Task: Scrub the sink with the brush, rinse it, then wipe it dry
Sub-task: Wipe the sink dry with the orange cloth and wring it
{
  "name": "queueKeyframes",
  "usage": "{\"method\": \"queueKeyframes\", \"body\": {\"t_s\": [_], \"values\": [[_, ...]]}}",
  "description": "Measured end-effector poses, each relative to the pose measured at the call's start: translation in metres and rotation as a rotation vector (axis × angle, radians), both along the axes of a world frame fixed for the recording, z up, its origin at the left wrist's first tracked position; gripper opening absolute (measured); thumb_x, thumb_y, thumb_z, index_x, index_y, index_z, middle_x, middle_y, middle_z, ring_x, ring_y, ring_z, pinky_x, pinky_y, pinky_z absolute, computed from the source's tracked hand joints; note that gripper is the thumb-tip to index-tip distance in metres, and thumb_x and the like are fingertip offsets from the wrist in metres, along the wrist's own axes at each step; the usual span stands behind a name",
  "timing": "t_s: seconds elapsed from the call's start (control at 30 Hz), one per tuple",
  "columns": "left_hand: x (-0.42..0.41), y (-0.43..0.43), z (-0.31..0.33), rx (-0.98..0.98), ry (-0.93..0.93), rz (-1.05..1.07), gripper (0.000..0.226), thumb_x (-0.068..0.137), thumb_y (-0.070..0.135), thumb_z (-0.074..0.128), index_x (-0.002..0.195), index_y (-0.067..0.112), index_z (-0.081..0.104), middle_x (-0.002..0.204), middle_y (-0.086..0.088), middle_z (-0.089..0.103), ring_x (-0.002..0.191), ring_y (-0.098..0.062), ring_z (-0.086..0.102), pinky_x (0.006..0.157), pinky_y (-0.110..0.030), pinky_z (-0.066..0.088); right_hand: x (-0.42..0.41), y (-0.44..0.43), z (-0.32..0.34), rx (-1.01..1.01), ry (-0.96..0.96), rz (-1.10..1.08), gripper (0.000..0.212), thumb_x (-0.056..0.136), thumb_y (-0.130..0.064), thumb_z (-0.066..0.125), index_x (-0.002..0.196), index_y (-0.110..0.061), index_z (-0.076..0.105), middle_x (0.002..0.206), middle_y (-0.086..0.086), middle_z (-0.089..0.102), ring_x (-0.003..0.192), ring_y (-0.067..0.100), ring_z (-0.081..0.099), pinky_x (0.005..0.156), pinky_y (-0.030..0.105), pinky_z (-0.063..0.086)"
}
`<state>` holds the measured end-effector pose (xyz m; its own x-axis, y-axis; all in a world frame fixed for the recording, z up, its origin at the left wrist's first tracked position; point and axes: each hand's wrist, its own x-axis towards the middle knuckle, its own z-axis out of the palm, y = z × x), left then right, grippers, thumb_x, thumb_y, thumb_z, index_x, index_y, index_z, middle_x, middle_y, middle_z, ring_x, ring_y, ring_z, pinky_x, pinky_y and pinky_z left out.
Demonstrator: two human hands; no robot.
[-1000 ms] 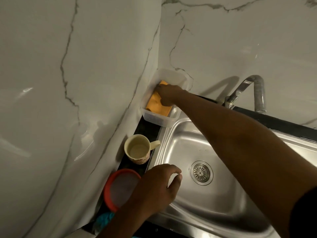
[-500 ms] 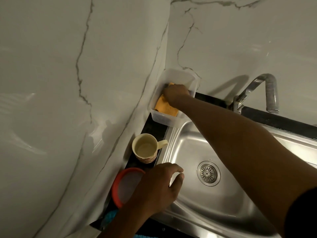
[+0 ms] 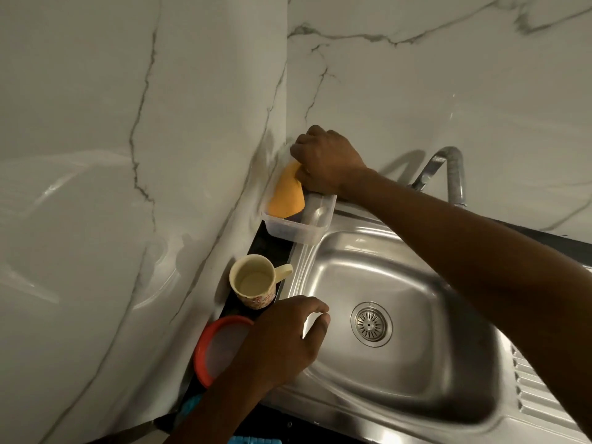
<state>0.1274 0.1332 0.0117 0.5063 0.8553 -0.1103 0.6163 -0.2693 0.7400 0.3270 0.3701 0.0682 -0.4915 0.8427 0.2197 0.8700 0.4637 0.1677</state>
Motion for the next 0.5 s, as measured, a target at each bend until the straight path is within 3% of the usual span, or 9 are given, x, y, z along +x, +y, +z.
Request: {"method": "queueKeyframes", "body": {"t_s": [0.1,0.17,0.23,0.27,0.33,0.37,0.43,0.5], "values": [[0.006,-0.001,0.005,0.017,-0.022,0.003,0.034,0.1,0.052,0.049,0.12,0.034,0.07,0.118,0.021,0.07,0.112,0.004,0.061,0.099,-0.02,0.046,0.008,-0.035,0.031,0.03,0.198,-0.04,0.02,0.074,-0.031,0.058,0.071,-0.014,0.048,0.073,0.003,0.056,0.082,0.029,0.055,0.061,0.033,0.033],[0.011,-0.004,0.008,0.038,-0.045,0.001,0.034,0.098,0.052,0.049,0.117,0.033,0.071,0.115,0.021,0.071,0.111,0.003,0.061,0.1,-0.023,0.047,0.014,-0.064,0.048,-0.021,0.398,-0.144,0.022,0.072,-0.034,0.058,0.072,-0.013,0.056,0.076,0.002,0.064,0.083,0.028,0.061,0.062,0.035,0.046],[0.017,-0.007,0.009,0.024,-0.053,-0.013,0.034,0.098,0.051,0.05,0.116,0.033,0.071,0.113,0.022,0.071,0.109,0.002,0.062,0.099,-0.027,0.049,0.022,-0.099,0.06,-0.174,0.722,-0.243,0.02,0.074,-0.032,0.059,0.067,-0.014,0.054,0.076,-0.001,0.07,0.087,0.027,0.069,0.065,0.035,0.052],[0.02,-0.009,0.01,0.02,-0.046,-0.03,0.035,0.098,0.053,0.049,0.116,0.033,0.071,0.113,0.023,0.071,0.108,0.002,0.062,0.098,-0.028,0.049,0.026,-0.118,0.066,-0.265,0.921,-0.279,0.024,0.076,-0.028,0.06,0.062,-0.014,0.046,0.066,-0.003,0.064,0.081,0.027,0.071,0.06,0.032,0.049],[0.027,-0.018,0.011,0.025,-0.03,-0.077,0.04,0.096,0.059,0.045,0.117,0.036,0.07,0.113,0.025,0.07,0.105,0.002,0.063,0.095,-0.029,0.051,0.04,-0.163,0.066,-0.438,1.296,-0.381,0.028,0.076,-0.02,0.06,0.056,-0.02,0.04,0.056,-0.003,0.042,0.058,0.017,0.057,0.053,0.026,0.035],[0.029,-0.023,0.012,0.024,-0.025,-0.095,0.041,0.096,0.061,0.044,0.116,0.037,0.07,0.112,0.027,0.069,0.102,0.002,0.064,0.094,-0.029,0.051,0.047,-0.185,0.064,-0.519,1.467,-0.431,0.022,0.074,-0.019,0.059,0.058,-0.022,0.045,0.06,-0.001,0.04,0.057,0.014,0.048,0.055,0.027,0.035],[0.038,-0.037,0.015,0.022,-0.011,-0.137,0.042,0.094,0.064,0.042,0.116,0.04,0.069,0.111,0.03,0.068,0.098,0.0,0.065,0.093,-0.029,0.051,0.063,-0.238,0.059,-0.641,1.789,-0.531,0.007,0.074,-0.02,0.058,0.073,-0.016,0.053,0.072,0.006,0.048,0.069,0.021,0.05,0.065,0.032,0.045],[0.051,-0.053,0.019,0.015,-0.014,-0.171,0.04,0.093,0.063,0.043,0.114,0.041,0.069,0.111,0.033,0.068,0.096,-0.001,0.066,0.092,-0.028,0.052,0.081,-0.292,0.056,-0.696,2.054,-0.597,0.013,0.083,-0.018,0.05,0.072,-0.017,0.057,0.073,0.006,0.055,0.07,0.024,0.057,0.067,0.035,0.053]]}}
